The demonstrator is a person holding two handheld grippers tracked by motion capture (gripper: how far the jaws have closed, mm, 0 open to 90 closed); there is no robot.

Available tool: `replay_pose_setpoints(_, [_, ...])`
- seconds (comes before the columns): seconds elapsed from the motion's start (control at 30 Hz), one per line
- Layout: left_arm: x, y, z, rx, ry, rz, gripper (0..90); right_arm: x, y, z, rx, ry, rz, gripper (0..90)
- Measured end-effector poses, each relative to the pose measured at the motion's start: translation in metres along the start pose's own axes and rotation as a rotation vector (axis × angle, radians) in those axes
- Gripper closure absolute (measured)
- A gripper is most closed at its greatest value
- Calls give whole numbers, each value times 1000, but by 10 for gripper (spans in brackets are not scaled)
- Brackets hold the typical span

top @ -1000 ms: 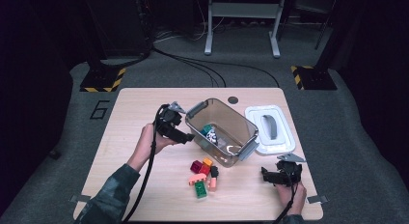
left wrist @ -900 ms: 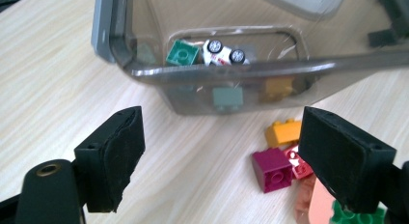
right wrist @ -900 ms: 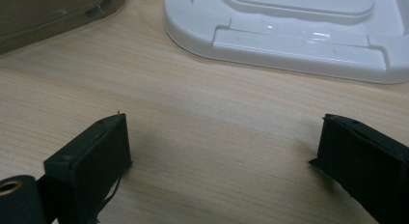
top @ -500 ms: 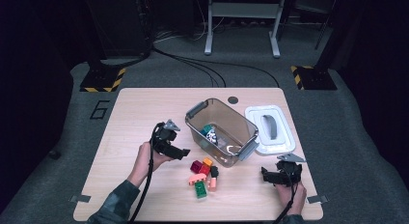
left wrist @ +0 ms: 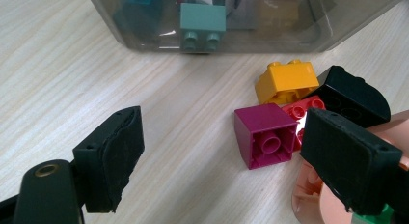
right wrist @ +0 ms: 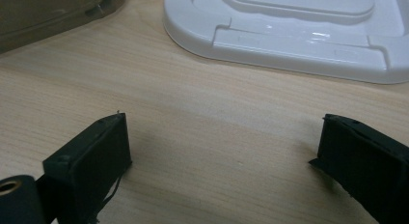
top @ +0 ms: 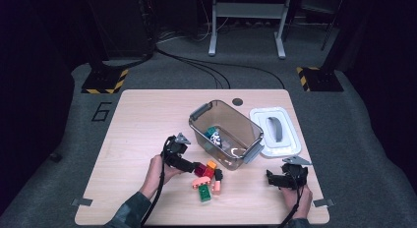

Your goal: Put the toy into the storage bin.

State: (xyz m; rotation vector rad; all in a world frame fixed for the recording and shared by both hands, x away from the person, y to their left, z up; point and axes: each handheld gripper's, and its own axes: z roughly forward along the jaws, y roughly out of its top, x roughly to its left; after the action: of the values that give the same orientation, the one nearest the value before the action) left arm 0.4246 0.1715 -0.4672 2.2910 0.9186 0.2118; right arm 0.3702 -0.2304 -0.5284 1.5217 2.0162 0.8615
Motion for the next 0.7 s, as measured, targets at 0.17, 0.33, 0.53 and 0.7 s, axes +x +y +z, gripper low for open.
replay_pose_setpoints(0.17, [-4,0,3,-3,-5,6,154,0,0,0,1,0,1,36])
replay_pose_setpoints(0.33, [-7,1,6,-14,-7,2,155,0,0,0,1,0,-1,36])
replay_pose_setpoints(0.53, [-7,2,7,-11,-13,1,154,0,0,0,0,0,0,36])
replay_pose_setpoints(0.7, [-8,1,6,-18,-9,-2,158,0,0,0,0,0,0,36])
